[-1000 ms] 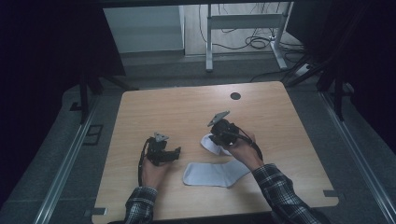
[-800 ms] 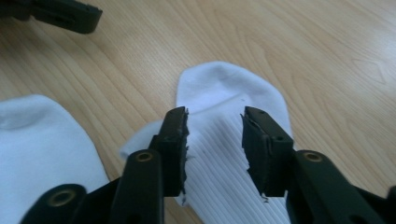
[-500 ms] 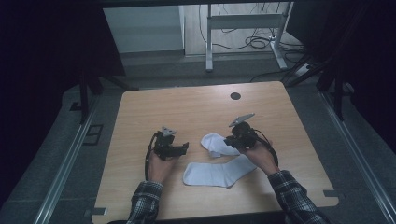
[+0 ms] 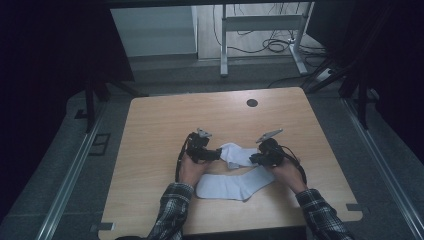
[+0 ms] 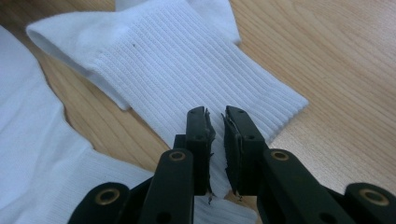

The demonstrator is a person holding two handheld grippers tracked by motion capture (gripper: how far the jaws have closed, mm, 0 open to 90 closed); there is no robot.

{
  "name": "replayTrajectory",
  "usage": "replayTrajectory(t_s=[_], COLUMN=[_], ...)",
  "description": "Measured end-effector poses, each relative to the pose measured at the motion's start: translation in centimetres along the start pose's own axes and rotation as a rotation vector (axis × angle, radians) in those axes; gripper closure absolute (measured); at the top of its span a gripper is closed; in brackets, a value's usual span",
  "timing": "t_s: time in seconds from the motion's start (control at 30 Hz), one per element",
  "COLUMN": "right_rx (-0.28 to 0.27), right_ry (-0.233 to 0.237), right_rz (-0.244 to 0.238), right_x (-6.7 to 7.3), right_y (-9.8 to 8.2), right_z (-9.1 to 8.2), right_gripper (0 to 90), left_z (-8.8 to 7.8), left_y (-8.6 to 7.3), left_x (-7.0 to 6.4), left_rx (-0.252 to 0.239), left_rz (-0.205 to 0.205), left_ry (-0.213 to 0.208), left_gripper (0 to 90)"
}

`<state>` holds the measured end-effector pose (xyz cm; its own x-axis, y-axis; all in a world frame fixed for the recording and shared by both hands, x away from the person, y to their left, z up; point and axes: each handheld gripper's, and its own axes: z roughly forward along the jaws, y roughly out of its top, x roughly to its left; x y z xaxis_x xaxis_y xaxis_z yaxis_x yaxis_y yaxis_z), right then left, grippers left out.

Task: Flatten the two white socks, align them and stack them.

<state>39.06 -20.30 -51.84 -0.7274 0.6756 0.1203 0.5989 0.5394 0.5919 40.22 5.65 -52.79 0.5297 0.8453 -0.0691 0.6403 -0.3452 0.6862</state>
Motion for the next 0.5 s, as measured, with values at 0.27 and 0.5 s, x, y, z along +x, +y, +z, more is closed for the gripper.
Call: replayTrajectory(t_s=[0.27,0.5], right_rx=[-0.005,-0.012], right_ry=[-0.012,-0.072], right_rz=[-0.027,0.006], right_x=[-0.5,-2.6], right_y=[-0.5,-1.1], right_z=[-0.4,-1.1], right_gripper=[75.9,76.0], left_z=[1.0,-0.4], left_y=[-0.3,-1.2], left_x=[0.3,2.5], left_rx=[0.061,0.084], left_rz=[0.014,-0.021], left_ry=[0.035,0.102], left_gripper=[18.6,19.2])
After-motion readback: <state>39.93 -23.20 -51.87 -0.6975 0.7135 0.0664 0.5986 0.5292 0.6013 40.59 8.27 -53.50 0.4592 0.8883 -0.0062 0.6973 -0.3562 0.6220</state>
